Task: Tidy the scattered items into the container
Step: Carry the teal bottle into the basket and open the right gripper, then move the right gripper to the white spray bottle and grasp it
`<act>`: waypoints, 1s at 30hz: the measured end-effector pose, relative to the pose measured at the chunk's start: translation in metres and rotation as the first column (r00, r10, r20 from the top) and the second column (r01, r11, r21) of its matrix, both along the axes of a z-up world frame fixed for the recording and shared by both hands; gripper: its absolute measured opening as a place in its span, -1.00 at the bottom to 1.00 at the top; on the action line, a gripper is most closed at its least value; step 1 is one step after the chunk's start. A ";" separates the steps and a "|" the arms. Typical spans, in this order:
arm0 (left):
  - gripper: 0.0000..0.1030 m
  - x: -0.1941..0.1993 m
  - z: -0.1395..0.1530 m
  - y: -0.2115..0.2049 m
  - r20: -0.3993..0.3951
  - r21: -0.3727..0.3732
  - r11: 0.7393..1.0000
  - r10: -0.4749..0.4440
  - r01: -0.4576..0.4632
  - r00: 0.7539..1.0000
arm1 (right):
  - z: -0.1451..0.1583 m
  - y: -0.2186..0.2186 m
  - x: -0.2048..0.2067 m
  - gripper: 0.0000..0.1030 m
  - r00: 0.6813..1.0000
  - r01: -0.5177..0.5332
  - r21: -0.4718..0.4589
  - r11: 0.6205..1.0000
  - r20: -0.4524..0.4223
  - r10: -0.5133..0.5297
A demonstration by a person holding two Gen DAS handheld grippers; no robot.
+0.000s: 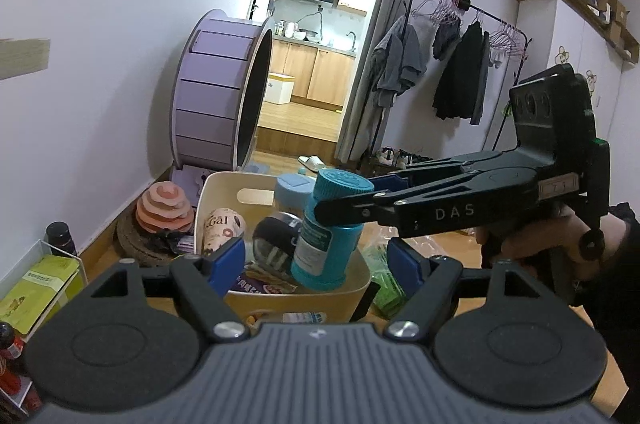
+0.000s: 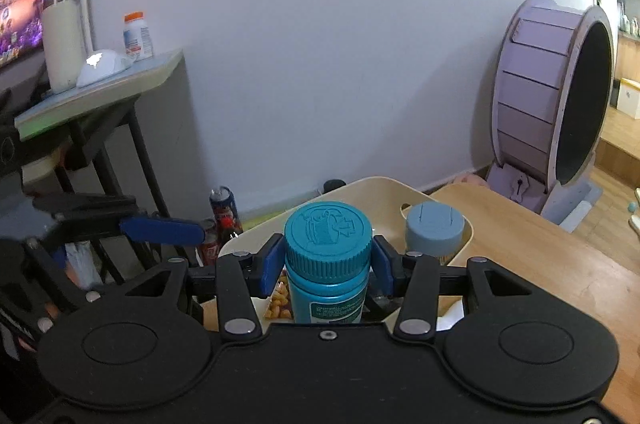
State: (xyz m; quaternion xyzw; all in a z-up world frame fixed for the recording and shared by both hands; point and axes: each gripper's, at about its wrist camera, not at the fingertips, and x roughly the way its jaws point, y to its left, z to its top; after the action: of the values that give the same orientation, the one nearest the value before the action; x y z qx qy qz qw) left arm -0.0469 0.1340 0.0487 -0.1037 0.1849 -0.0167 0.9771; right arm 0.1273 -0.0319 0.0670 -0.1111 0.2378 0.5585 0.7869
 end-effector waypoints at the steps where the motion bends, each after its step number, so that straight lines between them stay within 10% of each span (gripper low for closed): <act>1: 0.49 0.000 0.000 0.000 0.003 0.002 1.000 0.000 0.000 1.000 | -0.001 0.000 0.000 -0.10 1.000 0.003 -0.001 1.000 -0.004 -0.003; 12: 0.50 -0.001 -0.001 0.000 0.011 -0.011 1.000 -0.003 0.003 1.000 | 0.010 -0.011 -0.009 -0.14 0.999 0.006 -0.011 1.000 0.036 -0.005; 16: 0.50 0.003 -0.002 -0.006 0.005 -0.008 1.000 -0.026 0.026 1.000 | 0.017 -0.038 -0.011 0.22 0.997 0.063 0.027 0.998 0.049 -0.065; 30: 0.50 0.035 -0.016 -0.084 -0.046 0.054 0.980 -0.190 0.192 0.981 | -0.003 -0.169 0.007 0.52 0.930 0.367 0.108 0.924 -0.039 -0.365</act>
State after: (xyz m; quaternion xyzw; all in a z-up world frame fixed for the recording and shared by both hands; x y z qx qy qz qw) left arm -0.0118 0.0496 0.0331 -0.0573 0.2143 -0.1031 0.9696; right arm 0.1345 -0.2004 0.0639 -0.0149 0.2296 0.4153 0.8801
